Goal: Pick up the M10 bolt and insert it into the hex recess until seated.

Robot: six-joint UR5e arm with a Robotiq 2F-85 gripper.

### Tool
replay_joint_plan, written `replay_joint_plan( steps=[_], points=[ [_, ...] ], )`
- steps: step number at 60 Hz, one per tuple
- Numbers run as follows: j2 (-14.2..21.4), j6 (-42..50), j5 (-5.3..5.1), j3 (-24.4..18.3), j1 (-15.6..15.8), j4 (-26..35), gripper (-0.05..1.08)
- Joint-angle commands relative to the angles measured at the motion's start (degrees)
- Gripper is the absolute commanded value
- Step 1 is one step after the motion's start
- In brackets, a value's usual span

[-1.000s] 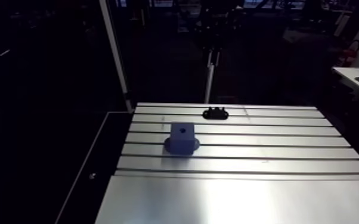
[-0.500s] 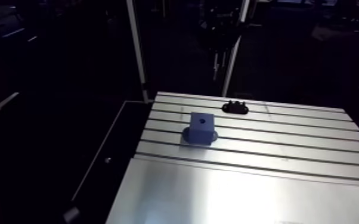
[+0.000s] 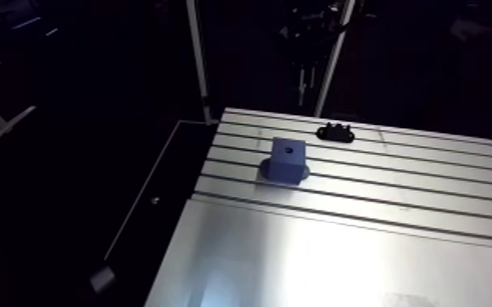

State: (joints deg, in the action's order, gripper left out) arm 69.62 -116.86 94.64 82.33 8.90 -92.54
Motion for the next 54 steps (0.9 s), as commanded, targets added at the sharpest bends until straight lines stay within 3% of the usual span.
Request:
replay_joint_plan(
  steps=[1,15,54],
  points=[
    [-1.0,1.1,-0.38,0.0,0.4,-0.2,0.74],
    [-1.6,2.0,0.48,0.1,0.4,-0.1,0.74],
    [-2.2,3.8,0.41,2.8,1.1,-0.8,0.74]
  ],
)
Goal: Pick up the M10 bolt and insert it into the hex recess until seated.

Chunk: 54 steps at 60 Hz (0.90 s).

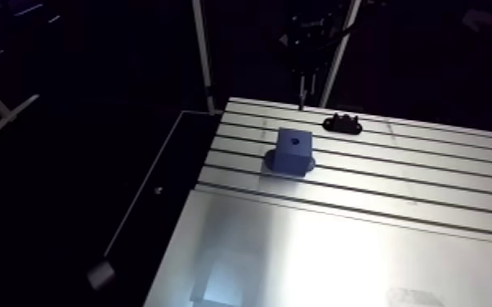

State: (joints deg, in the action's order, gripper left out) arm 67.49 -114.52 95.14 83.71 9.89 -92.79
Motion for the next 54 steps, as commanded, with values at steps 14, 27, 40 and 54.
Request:
replay_joint_plan(
  steps=[14,27,40,54],
  points=[
    [0.0,1.4,0.0,3.4,0.1,-5.2,0.74],
    [-0.4,1.4,0.17,4.2,0.1,-5.6,0.74],
    [-0.6,1.4,0.26,4.6,0.1,-5.7,0.74],
    [-0.5,1.4,0.26,5.3,0.1,-5.7,0.74]
  ],
)
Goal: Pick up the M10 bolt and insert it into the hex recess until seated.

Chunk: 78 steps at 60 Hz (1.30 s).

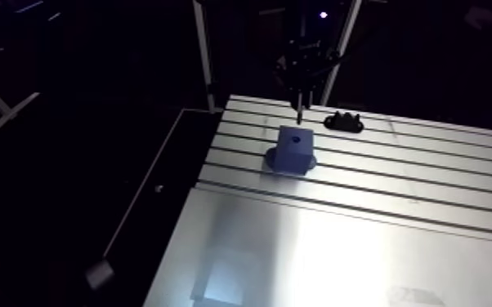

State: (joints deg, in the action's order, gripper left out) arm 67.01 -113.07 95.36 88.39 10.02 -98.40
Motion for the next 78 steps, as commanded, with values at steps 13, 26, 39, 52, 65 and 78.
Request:
replay_joint_plan(
  steps=[13,26,39,52,65,78],
  points=[
    [-0.1,0.1,0.05,1.4,0.0,-0.2,0.74],
    [0.0,0.4,-0.13,1.9,0.0,-0.3,0.74],
    [-0.1,0.3,0.05,3.0,0.0,-3.1,0.74],
    [-0.4,0.4,-0.04,3.1,0.0,-3.4,0.74],
    [-0.4,0.4,-0.13,3.2,0.0,-3.4,0.74],
    [-0.5,0.4,-0.04,3.4,0.0,-3.4,0.74]
  ],
)
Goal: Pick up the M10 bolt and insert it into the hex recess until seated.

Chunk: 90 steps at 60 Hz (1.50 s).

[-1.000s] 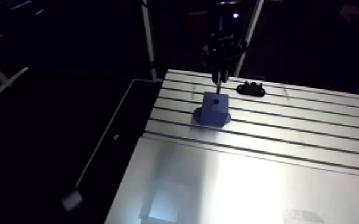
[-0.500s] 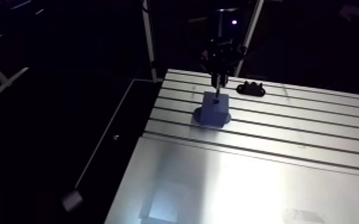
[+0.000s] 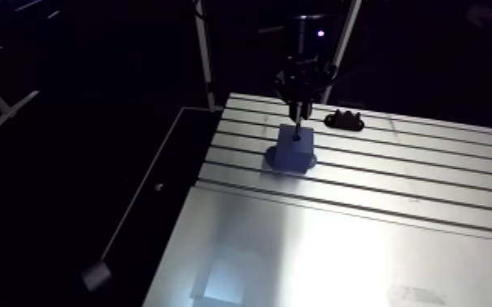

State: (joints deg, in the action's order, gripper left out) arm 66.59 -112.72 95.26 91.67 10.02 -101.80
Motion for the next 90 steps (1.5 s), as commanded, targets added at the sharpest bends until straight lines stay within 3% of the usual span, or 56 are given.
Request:
replay_joint_plan(
  steps=[1,23,90],
  points=[
    [-0.1,0.0,0.06,0.1,0.0,0.0,0.74],
    [-0.1,0.0,-0.38,0.6,0.1,-0.5,0.74],
    [-0.8,0.0,-0.12,1.1,0.0,-1.3,0.74]
  ],
)
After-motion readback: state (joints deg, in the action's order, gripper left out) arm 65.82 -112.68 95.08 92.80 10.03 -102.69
